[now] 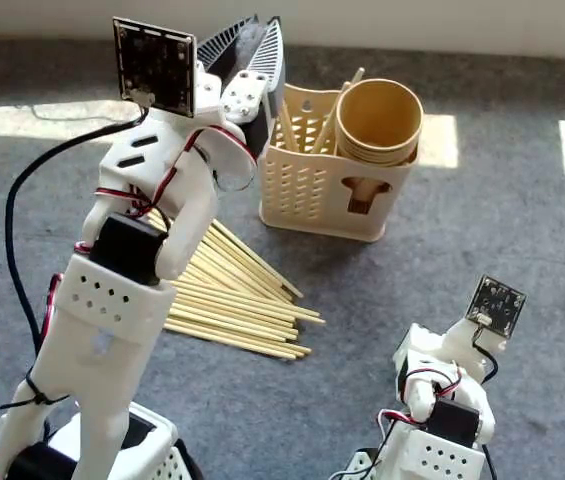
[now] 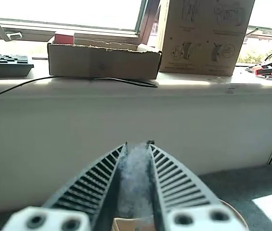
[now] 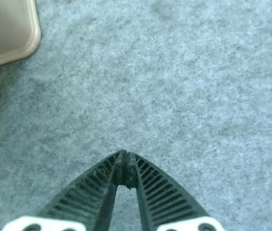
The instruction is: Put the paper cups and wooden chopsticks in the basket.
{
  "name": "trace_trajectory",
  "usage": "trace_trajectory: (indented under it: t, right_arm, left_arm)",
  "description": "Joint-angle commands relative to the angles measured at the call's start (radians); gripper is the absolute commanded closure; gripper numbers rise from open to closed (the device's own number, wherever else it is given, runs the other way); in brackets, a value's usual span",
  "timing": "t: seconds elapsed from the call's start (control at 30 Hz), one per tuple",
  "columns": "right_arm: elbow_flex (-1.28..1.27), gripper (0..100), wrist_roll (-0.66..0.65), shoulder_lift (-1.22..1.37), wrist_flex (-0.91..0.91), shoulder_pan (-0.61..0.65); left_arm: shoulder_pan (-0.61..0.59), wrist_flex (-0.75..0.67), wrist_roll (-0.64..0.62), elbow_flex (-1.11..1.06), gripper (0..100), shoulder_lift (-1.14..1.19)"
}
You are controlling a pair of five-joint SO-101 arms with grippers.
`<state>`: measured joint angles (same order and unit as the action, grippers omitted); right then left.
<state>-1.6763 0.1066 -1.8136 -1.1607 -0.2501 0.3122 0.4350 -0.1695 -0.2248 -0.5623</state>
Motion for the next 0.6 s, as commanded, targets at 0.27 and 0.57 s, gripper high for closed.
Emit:
trace_trajectory:
  t: [0.27, 0.57]
  right_arm:
    - [-0.097, 99.3, 0.011, 0.005, 0.024, -0.01]
    - [-0.097, 99.3, 0.011, 0.005, 0.024, -0.01]
  left_arm:
    - [-0.036, 0.295, 0.008, -0.124, 93, -0.349]
    - [-0.038, 0.298, 0.133, -0.407, 93, -0.648]
